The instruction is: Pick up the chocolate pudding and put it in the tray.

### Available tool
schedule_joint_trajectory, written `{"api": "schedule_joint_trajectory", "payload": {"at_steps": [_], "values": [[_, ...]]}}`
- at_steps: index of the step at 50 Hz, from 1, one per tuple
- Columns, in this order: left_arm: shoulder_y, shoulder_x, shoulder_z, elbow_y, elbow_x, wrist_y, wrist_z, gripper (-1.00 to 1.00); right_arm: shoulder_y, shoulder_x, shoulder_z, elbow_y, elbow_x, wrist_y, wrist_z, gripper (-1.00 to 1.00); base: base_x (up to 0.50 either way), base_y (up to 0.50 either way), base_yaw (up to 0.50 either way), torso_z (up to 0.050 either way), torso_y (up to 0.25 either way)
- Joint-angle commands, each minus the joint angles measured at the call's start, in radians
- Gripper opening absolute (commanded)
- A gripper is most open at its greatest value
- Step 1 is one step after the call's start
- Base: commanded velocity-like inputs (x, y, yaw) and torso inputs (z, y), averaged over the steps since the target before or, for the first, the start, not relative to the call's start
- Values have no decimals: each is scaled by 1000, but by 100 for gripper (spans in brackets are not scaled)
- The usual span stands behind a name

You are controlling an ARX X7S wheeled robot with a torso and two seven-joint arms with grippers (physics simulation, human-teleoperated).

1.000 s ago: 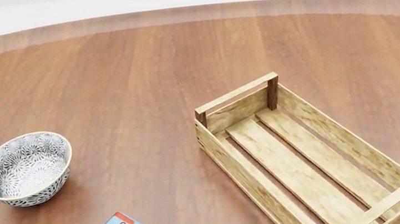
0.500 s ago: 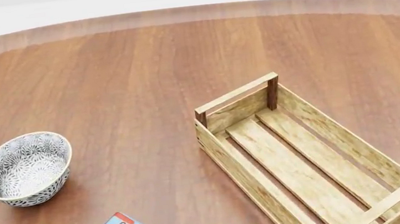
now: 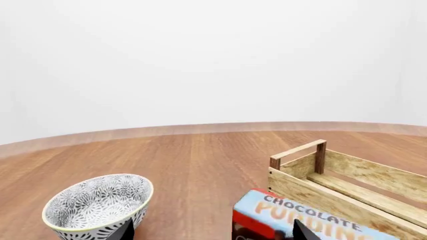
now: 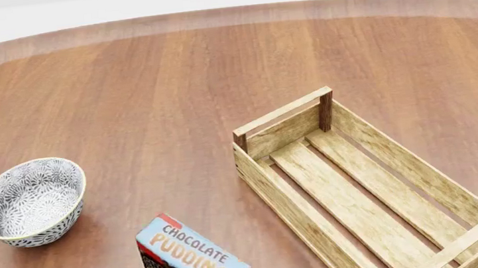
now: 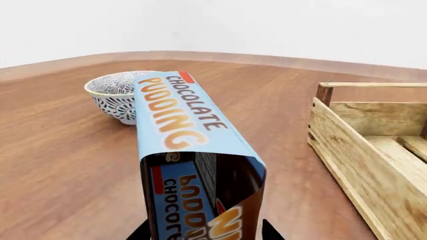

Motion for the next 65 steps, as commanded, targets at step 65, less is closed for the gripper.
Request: {"api": "schedule_joint_trajectory", "payload": {"at_steps": [65], "values": [[-18, -20, 39, -35, -16, 14, -32, 100, 56, 183, 260, -189, 64, 122, 295, -100, 0, 0, 0, 0, 0]]}}
